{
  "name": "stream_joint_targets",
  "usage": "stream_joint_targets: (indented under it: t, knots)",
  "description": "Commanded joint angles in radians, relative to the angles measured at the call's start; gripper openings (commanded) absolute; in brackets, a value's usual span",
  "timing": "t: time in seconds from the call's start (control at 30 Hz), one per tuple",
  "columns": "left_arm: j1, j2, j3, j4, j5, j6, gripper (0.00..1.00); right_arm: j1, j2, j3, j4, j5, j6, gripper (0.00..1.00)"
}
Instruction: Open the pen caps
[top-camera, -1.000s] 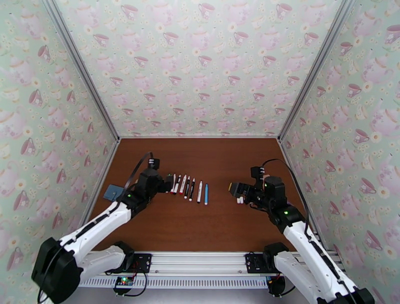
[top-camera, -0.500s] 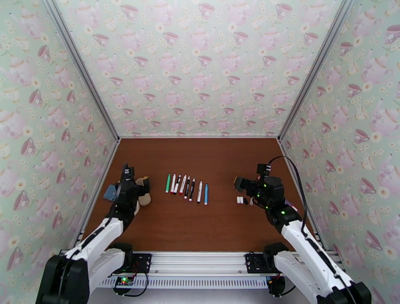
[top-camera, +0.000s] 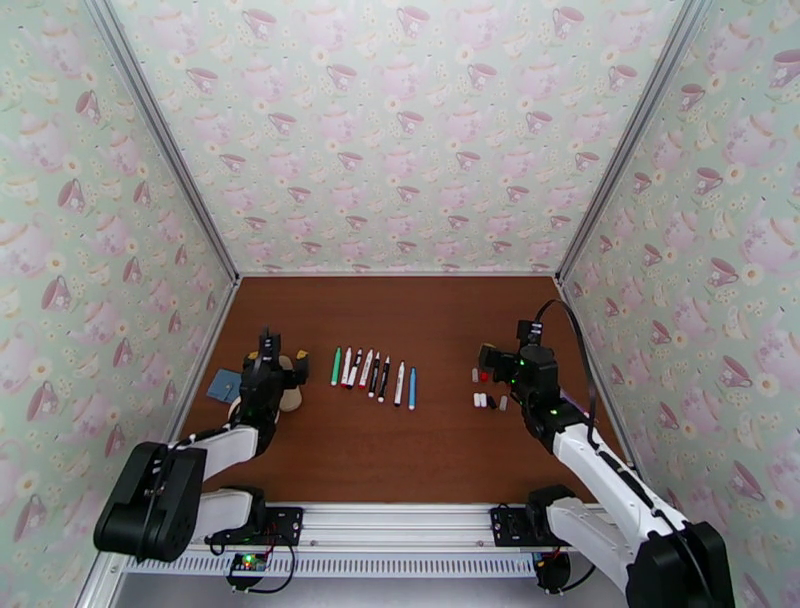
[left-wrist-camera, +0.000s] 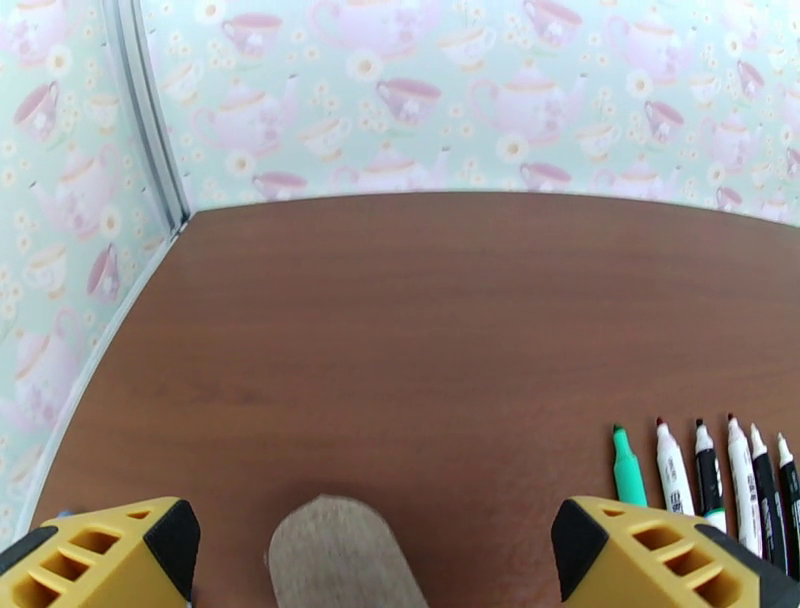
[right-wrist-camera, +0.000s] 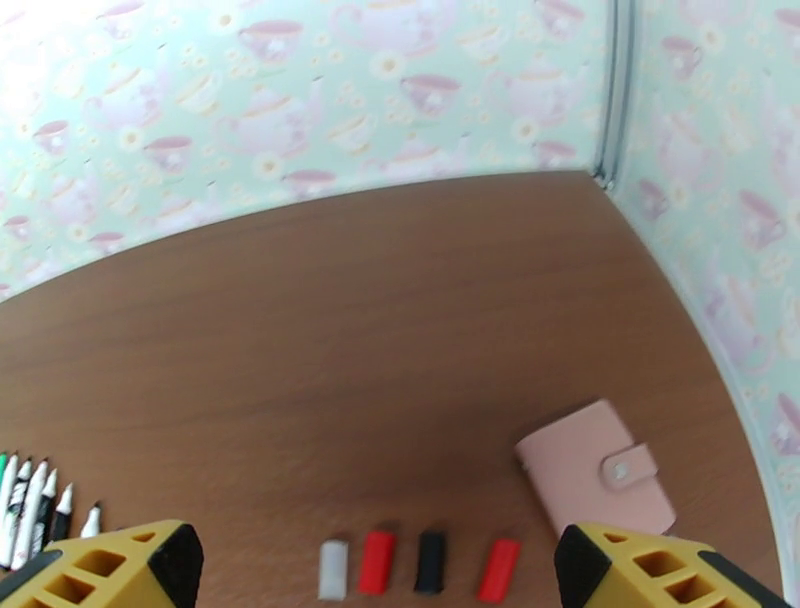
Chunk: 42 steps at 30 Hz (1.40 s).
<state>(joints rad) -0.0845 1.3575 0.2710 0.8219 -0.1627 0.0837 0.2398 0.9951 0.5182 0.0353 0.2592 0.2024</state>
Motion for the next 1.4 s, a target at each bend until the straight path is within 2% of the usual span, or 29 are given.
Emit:
stream_joint_targets:
  t: [0.0,0.1,0.17,0.27,0.43,0.73,1.0,1.1,1.3,1.37]
  knots:
    - [0.023,0.097,0.025,0.133,0.061,0.005,1.00,-0.009,0.038,-0.022,0.112,0.039,-0.046,1.00]
    - [0.036,0.184,0.039,0.199,0.082,0.001,1.00,-0.015,0.066,-0.027,0.160,0.018,-0.073,1.00]
    - [0.039,0.167,0.083,0.083,0.059,-0.012,1.00,-0.020,0.081,-0.027,0.182,0.014,-0.089,1.00]
    - [0.053,0.172,0.124,0.013,0.072,-0.027,1.00,-0.028,0.108,-0.031,0.210,0.018,-0.126,1.00]
    - [0.053,0.176,0.118,0.036,0.069,-0.025,1.00,-0.060,0.176,-0.077,0.346,0.045,-0.174,1.00]
    - [0.052,0.174,0.119,0.031,0.065,-0.023,1.00,-0.142,0.367,-0.120,0.674,-0.086,-0.169,1.00]
    - [0.052,0.175,0.121,0.030,0.065,-0.024,1.00,-0.267,0.471,-0.147,0.845,-0.254,-0.104,1.00]
    - [0.052,0.175,0.119,0.030,0.065,-0.024,1.00,-0.266,0.503,-0.129,0.833,-0.339,-0.136,1.00]
    - [0.052,0.174,0.119,0.030,0.065,-0.024,1.00,-0.220,0.523,-0.069,0.740,-0.220,-0.159,1.00]
    - [0.052,0.175,0.119,0.030,0.065,-0.024,1.00,-0.220,0.520,-0.070,0.739,-0.220,-0.158,1.00]
